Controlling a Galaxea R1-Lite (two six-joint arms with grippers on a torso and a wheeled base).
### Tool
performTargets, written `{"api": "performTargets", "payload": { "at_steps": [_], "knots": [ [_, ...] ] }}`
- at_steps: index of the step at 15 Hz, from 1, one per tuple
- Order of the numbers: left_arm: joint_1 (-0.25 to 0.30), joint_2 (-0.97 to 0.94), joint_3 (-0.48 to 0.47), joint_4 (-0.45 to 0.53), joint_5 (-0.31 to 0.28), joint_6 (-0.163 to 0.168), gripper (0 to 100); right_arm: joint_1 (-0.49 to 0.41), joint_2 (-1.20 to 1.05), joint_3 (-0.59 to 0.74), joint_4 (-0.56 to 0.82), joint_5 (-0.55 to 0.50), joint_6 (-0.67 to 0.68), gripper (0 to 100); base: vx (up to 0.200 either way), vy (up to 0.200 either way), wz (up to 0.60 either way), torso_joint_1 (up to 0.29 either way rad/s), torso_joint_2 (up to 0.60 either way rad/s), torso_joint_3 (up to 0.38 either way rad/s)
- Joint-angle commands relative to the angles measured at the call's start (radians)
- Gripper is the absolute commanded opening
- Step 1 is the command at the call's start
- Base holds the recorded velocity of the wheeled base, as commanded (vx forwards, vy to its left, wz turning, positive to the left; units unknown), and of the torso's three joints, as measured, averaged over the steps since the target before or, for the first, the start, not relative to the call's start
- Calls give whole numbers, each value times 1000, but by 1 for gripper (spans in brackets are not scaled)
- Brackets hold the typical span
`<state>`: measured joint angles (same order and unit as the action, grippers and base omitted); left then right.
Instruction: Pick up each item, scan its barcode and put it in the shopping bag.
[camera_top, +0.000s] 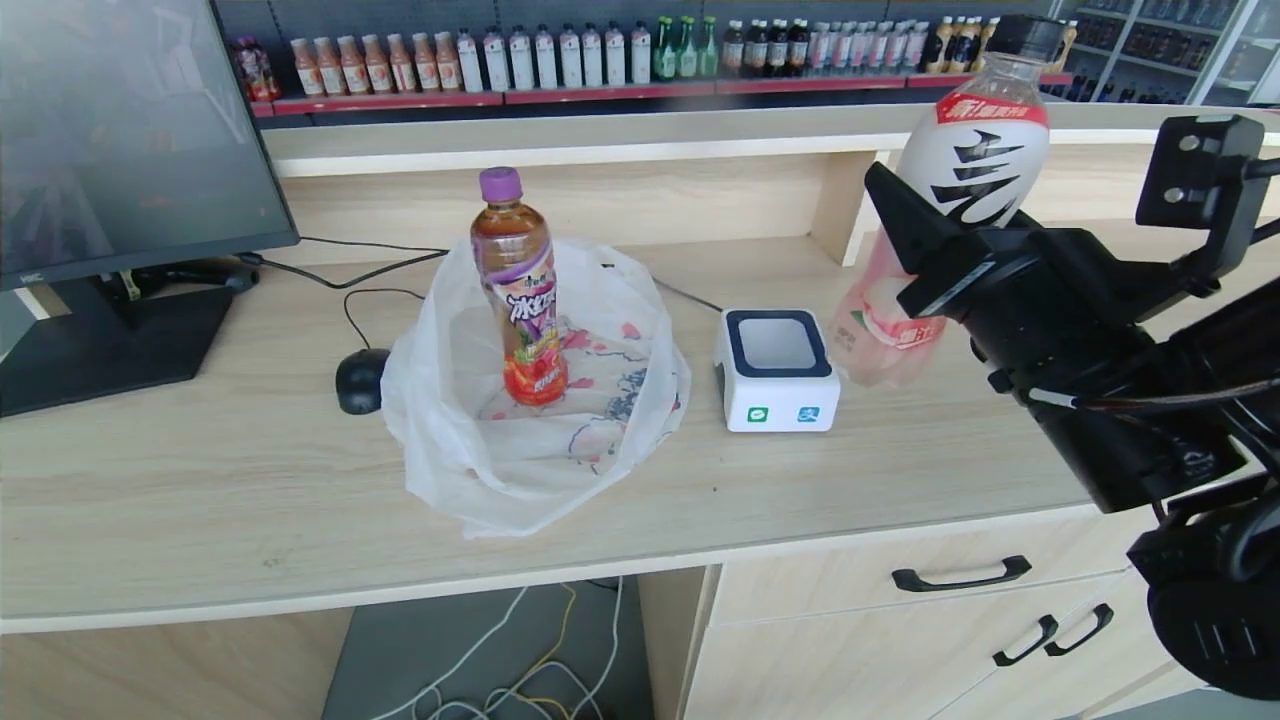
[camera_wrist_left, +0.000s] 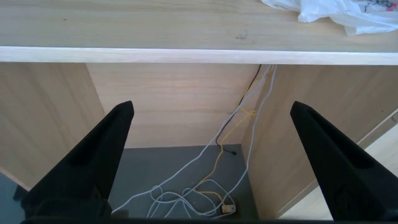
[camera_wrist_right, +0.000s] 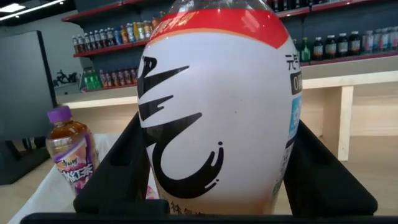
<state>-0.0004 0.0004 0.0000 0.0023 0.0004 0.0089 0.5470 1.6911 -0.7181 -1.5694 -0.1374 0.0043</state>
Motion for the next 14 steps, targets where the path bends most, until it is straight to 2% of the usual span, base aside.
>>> {"api": "performTargets", "payload": {
  "at_steps": [1,8,12,14],
  "knots": [
    [0,1,0,-1,0,0,100,-1,10,-6,-1,-1,0,0,0,0,0,0,0,0],
    [0,0,0,-1,0,0,100,13,105,-89,-1,6,23,0,0,0,0,0,0,0],
    [0,0,0,-1,0,0,100,14,134,-251,192,4,79,0,0,0,0,0,0,0],
    [0,0,0,-1,0,0,100,14,159,-325,241,4,131,0,0,0,0,0,0,0]
  ]
}}
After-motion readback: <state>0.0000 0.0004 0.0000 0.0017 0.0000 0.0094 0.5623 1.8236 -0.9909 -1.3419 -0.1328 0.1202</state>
